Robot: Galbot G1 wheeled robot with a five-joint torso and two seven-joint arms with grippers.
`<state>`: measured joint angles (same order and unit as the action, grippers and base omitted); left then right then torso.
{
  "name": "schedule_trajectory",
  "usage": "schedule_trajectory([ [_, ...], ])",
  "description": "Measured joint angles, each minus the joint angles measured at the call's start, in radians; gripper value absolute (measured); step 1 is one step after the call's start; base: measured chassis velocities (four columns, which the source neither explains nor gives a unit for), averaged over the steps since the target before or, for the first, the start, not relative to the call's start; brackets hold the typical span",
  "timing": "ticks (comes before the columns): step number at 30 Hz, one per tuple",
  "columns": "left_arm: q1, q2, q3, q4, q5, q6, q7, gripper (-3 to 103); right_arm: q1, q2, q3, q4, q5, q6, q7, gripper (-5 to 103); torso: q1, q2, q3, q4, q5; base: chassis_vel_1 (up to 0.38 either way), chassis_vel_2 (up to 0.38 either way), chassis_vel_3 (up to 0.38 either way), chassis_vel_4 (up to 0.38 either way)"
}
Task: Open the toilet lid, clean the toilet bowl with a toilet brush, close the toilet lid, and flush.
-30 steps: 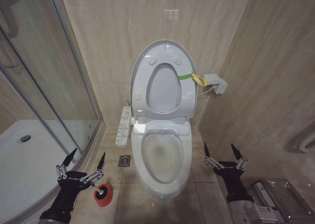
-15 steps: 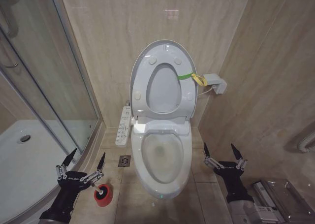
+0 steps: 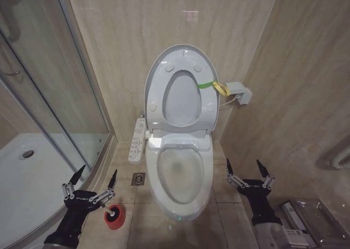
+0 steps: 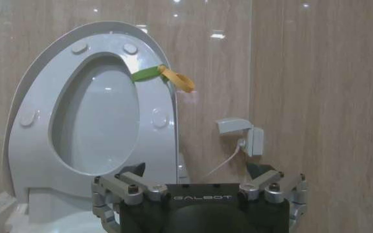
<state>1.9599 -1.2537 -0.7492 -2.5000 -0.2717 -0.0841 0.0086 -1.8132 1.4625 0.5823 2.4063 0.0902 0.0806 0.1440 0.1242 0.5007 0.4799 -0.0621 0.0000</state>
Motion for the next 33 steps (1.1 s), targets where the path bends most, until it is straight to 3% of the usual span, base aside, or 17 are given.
schedule_trajectory([
  [33,0.000,0.000,0.000,0.000,0.000,0.000,0.000,100,0.000,0.000,0.000,0.000,0.000,0.000,0.000,100,0.000,0.000,0.000,0.0000,0.0000,0.000,0.000,0.000,0.000],
])
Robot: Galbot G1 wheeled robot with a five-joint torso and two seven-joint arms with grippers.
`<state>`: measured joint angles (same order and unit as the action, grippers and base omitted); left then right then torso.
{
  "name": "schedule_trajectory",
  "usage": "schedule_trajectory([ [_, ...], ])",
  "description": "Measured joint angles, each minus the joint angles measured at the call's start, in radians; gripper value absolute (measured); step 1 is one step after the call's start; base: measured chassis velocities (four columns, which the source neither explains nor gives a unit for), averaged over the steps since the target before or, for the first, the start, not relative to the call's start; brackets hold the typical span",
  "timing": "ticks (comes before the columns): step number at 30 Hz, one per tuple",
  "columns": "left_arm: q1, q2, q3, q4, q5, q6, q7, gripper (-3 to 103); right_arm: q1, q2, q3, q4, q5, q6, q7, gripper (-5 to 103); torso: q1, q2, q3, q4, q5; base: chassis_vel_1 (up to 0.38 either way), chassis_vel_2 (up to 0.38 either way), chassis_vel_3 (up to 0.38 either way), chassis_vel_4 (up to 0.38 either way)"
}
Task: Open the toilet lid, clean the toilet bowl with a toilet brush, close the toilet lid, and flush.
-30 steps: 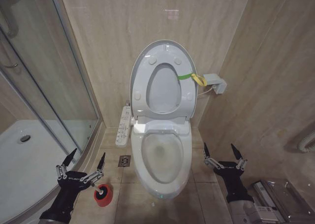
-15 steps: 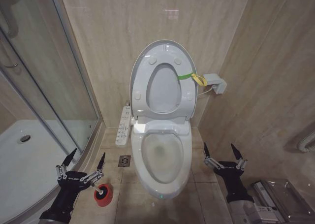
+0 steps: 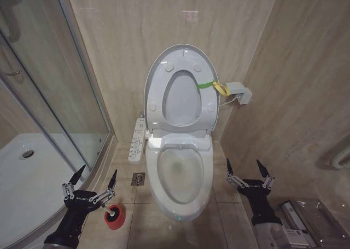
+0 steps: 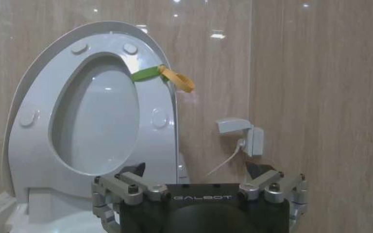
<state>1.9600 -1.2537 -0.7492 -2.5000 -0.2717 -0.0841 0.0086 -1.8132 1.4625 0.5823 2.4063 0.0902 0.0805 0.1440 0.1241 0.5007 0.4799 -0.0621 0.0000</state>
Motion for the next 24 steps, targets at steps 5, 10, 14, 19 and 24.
schedule_trajectory([
  [5,0.000,0.000,0.000,0.000,0.000,0.000,0.000,100,0.044,0.005,0.002,-0.039,-0.002,-0.022,-0.020,100,0.000,0.000,0.000,-0.0002,0.0000,0.000,0.000,0.000,0.000],
  [10,0.000,0.000,0.000,0.000,0.000,0.000,0.000,100,0.174,0.024,0.008,-0.157,-0.012,-0.088,-0.085,100,0.000,0.000,0.000,0.0000,0.0002,0.000,0.000,0.000,0.000],
  [14,0.000,0.000,0.000,0.000,0.000,0.000,0.000,100,0.272,0.037,0.013,-0.246,-0.020,-0.137,-0.134,100,0.000,0.000,0.000,0.0001,0.0001,0.000,0.000,0.000,0.000],
  [19,0.000,0.000,0.000,0.000,0.000,0.000,0.000,100,0.404,0.055,0.020,-0.364,-0.031,-0.203,-0.198,100,0.000,0.000,0.000,0.0000,0.0001,0.000,0.000,0.000,0.000],
  [24,0.000,0.000,0.000,0.000,0.000,0.000,0.000,100,0.507,0.070,0.025,-0.457,-0.039,-0.256,-0.250,100,0.000,0.000,0.000,0.0000,0.0000,0.000,0.000,0.000,0.000],
])
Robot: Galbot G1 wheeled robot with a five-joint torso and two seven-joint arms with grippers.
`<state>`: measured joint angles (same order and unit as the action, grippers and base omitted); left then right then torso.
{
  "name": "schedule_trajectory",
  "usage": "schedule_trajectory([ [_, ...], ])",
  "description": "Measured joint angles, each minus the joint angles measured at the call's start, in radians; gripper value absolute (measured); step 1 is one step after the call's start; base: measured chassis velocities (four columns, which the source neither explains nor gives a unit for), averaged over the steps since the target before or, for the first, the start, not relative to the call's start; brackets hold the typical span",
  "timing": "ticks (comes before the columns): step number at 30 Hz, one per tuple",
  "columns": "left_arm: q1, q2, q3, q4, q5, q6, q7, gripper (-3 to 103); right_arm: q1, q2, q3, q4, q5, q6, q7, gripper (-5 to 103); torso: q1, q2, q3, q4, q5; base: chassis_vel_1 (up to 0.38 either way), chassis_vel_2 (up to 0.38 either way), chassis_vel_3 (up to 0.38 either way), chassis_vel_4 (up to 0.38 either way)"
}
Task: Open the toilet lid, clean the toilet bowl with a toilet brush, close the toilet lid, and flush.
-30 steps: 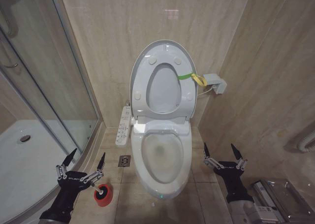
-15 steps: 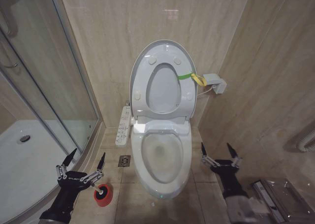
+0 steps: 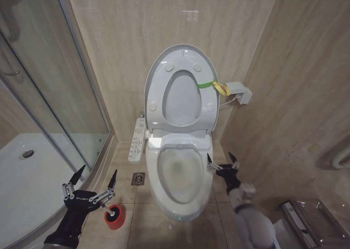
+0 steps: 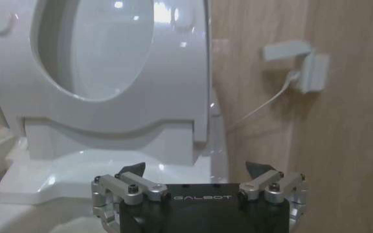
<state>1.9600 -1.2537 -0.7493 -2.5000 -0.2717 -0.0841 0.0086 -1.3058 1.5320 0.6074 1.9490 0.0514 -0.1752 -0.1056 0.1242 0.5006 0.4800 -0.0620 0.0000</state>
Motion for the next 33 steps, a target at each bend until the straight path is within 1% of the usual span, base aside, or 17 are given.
schedule_trajectory([
  [3,0.000,0.000,0.000,0.000,0.000,0.000,0.000,100,0.111,0.016,0.006,-0.101,-0.009,-0.056,-0.055,100,0.000,0.000,0.000,-0.0001,0.0000,0.000,0.000,0.000,0.000],
  [4,0.000,0.000,0.000,0.000,0.000,0.000,0.000,100,0.111,0.016,0.006,-0.101,-0.009,-0.056,-0.055,100,0.000,0.000,0.000,-0.0001,0.0000,0.000,0.000,0.000,0.000],
  [6,0.000,0.000,0.000,0.000,0.000,0.000,0.000,100,0.160,0.023,0.008,-0.144,-0.012,-0.080,-0.079,100,0.000,0.000,0.000,0.0005,0.0000,0.000,0.000,0.000,0.000],
  [8,0.000,0.000,0.000,0.000,0.000,0.000,0.000,100,0.170,0.024,0.009,-0.154,-0.013,-0.087,-0.085,100,0.000,0.000,0.000,-0.0003,-0.0001,0.000,0.000,0.000,0.000],
  [15,0.000,0.000,0.000,0.000,0.000,0.000,0.000,100,0.169,0.023,0.017,-0.153,-0.013,-0.091,-0.086,100,0.000,0.000,0.000,-0.0001,-0.0001,0.000,0.000,0.000,0.000],
  [16,0.000,0.000,0.000,0.000,0.000,0.000,0.000,100,0.153,0.018,0.034,-0.132,-0.008,-0.093,-0.085,100,0.000,0.000,0.000,0.0011,0.0004,0.000,0.000,0.000,0.000],
  [17,0.000,0.000,0.000,0.000,0.000,0.000,0.000,100,0.153,0.018,0.034,-0.132,-0.008,-0.093,-0.085,100,0.000,0.000,0.000,0.0011,0.0004,0.000,0.000,0.000,0.000],
  [19,0.000,0.000,0.000,0.000,0.000,0.000,0.000,100,0.102,-0.002,0.090,-0.066,0.014,-0.094,-0.071,100,0.000,0.000,0.000,-0.0002,-0.0001,0.000,0.000,0.000,0.000],
  [20,0.000,0.000,0.000,0.000,0.000,0.000,0.000,100,0.078,-0.011,0.115,-0.033,0.025,-0.095,-0.064,100,0.000,0.000,0.000,-0.0004,-0.0001,0.000,0.000,0.000,0.000],
  [21,0.000,0.000,0.000,0.000,0.000,0.000,0.000,100,0.078,-0.011,0.115,-0.033,0.025,-0.095,-0.064,100,0.000,0.000,0.000,-0.0004,-0.0001,0.000,0.000,0.000,0.000],
  [24,0.000,0.000,0.000,0.000,0.000,0.000,0.000,100,-0.025,-0.050,0.223,0.101,0.070,-0.097,-0.035,100,0.000,0.000,0.000,-0.0005,0.0001,0.000,0.000,0.000,0.000],
  [25,0.000,0.000,0.000,0.000,0.000,0.000,0.000,100,-0.025,-0.050,0.223,0.101,0.070,-0.097,-0.035,100,0.000,0.000,0.000,-0.0005,0.0001,0.000,0.000,0.000,0.000],
  [26,0.000,0.000,0.000,0.000,0.000,0.000,0.000,100,-0.059,-0.063,0.258,0.146,0.086,-0.098,-0.025,100,0.000,0.000,0.000,-0.0002,0.0002,0.000,0.000,0.000,0.000],
  [27,0.000,0.000,0.000,0.000,0.000,0.000,0.000,100,-0.078,-0.071,0.279,0.171,0.094,-0.098,-0.019,100,0.000,0.000,0.000,-0.0008,-0.0002,0.000,0.000,0.000,0.000],
  [29,0.000,0.000,0.000,0.000,0.000,0.000,0.000,100,-0.089,-0.075,0.290,0.185,0.099,-0.098,-0.016,100,0.000,0.000,0.000,-0.0005,-0.0003,0.000,0.000,0.000,0.000],
  [31,0.000,0.000,0.000,0.000,0.000,0.000,0.000,100,-0.094,-0.077,0.294,0.191,0.102,-0.099,-0.015,100,0.000,0.000,0.000,0.0003,0.0005,0.000,0.000,0.000,0.000],
  [33,0.000,0.000,0.000,0.000,0.000,0.000,0.000,100,-0.094,-0.077,0.294,0.192,0.102,-0.099,-0.014,100,0.000,0.000,0.000,0.0003,0.0001,0.000,0.000,0.000,0.000],
])
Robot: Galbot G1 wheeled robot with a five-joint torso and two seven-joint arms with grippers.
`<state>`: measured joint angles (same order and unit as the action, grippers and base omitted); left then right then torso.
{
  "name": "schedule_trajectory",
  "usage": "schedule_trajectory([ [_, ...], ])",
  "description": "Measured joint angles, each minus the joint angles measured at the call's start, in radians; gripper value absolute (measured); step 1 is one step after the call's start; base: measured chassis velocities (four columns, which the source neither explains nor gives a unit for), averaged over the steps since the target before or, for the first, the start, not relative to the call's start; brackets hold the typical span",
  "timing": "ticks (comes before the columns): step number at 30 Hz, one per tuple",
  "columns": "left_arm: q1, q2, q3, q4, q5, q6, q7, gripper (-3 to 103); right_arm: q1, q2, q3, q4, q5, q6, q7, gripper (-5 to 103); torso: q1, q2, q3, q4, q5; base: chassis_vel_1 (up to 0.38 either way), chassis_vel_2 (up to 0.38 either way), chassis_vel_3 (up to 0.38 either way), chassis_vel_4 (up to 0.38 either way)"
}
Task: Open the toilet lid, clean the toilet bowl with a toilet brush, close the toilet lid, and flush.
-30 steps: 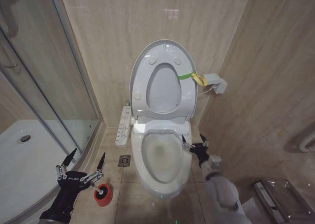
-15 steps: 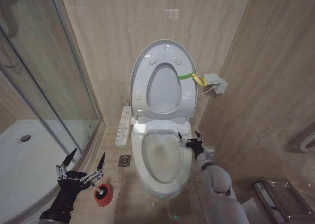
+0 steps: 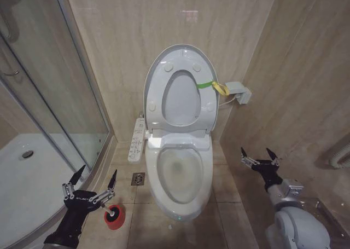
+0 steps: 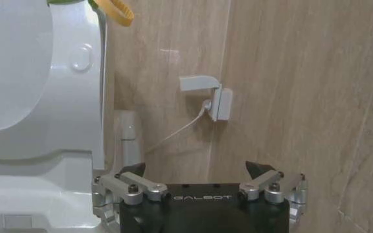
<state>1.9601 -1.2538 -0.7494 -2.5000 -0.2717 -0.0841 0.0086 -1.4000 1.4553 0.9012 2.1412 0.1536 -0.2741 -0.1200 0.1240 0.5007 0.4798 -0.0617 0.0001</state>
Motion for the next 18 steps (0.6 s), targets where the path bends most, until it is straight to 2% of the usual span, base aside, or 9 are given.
schedule_trajectory([
  [3,0.000,0.000,0.000,0.000,0.000,0.000,0.000,100,0.000,0.000,-0.005,0.001,0.005,0.000,0.006,100,0.000,0.000,0.000,-0.0002,0.0000,0.000,0.000,0.000,0.000],
  [4,0.000,0.000,0.000,0.000,0.000,0.000,0.000,100,0.008,0.003,-0.035,0.002,0.024,0.007,0.030,100,0.000,0.000,0.000,-0.0014,-0.0004,0.000,0.000,0.000,0.000],
  [7,0.000,0.000,0.000,0.000,0.000,0.000,0.000,100,0.031,0.011,-0.109,0.003,0.068,0.026,0.081,100,0.000,0.000,0.000,-0.0005,0.0001,0.000,0.000,0.000,0.000],
  [8,0.000,0.000,0.000,0.000,0.000,0.000,0.000,100,0.045,0.016,-0.155,0.003,0.094,0.039,0.112,100,0.000,0.000,0.000,0.0007,0.0002,0.000,0.000,0.000,0.000],
  [9,0.000,0.000,0.000,0.000,0.000,0.000,0.000,100,0.058,0.014,-0.176,-0.009,0.108,0.053,0.130,100,0.000,0.000,0.000,-0.0007,-0.0006,0.000,0.000,0.000,0.000],
  [12,0.000,0.000,0.000,0.000,0.000,0.000,0.000,100,0.097,0.008,-0.197,-0.047,0.121,0.076,0.154,100,0.000,0.000,0.000,0.0006,0.0002,0.000,0.000,0.000,0.000],
  [13,0.000,0.000,0.000,0.000,0.000,0.000,0.000,100,0.105,0.004,-0.200,-0.056,0.122,0.081,0.157,100,0.000,0.000,0.000,-0.0003,0.0001,0.000,0.000,0.000,0.000],
  [18,0.000,0.000,0.000,0.000,0.000,0.000,0.000,100,0.116,-0.011,-0.182,-0.060,0.124,0.085,0.161,100,0.000,0.000,0.000,-0.0006,0.0001,0.000,0.000,0.000,0.000],
])
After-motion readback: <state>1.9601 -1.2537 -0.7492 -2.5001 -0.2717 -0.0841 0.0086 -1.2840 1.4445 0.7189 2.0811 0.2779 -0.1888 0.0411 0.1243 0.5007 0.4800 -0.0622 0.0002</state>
